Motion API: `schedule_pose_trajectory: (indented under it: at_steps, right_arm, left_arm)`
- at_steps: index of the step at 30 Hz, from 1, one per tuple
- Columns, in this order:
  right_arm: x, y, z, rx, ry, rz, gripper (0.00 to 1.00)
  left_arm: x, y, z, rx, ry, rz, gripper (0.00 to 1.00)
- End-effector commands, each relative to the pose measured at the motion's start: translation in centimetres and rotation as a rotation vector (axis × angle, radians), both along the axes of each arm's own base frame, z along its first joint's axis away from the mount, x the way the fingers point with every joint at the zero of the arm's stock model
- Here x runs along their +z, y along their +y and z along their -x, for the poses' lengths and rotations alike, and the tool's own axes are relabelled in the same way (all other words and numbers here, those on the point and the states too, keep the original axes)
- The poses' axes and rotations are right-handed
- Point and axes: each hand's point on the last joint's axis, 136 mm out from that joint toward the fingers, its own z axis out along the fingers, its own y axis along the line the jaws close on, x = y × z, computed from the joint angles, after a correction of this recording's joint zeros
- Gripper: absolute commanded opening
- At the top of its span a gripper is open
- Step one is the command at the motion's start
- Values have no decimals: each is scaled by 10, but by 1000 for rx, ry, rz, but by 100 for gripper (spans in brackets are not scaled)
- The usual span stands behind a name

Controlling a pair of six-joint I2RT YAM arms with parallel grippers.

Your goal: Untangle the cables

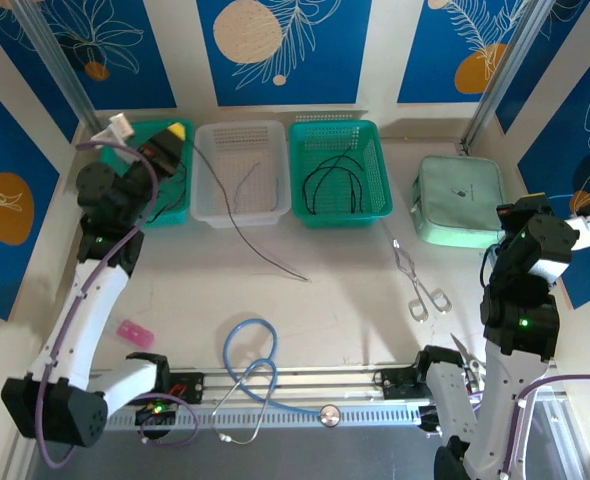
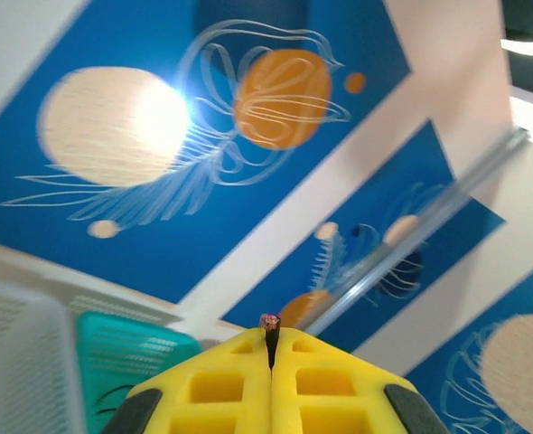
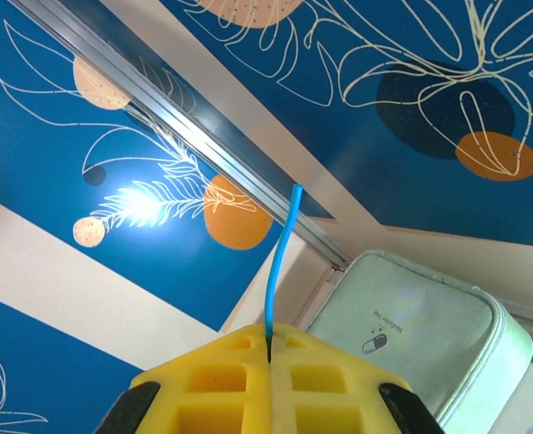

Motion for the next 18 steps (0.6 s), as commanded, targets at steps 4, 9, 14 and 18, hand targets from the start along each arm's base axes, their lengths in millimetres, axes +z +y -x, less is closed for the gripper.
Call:
schedule_pose_trajectory:
  at_steps: [4,9,14,18]
  right_arm:
    - [-10,7,-8,51,6,-45,0]
    - [-15,12,-12,87,23,-47,0]
    - [-25,21,-18,140,31,-89,0]
    - [-29,24,-19,157,40,-98,0]
  left_arm:
    - [48,-65,-13,-97,-133,-36,0]
    - [88,-122,-9,-185,-238,-53,0]
    - [116,-158,-20,-187,-344,-76,0]
    - [142,-167,-29,-152,-423,-64,0]
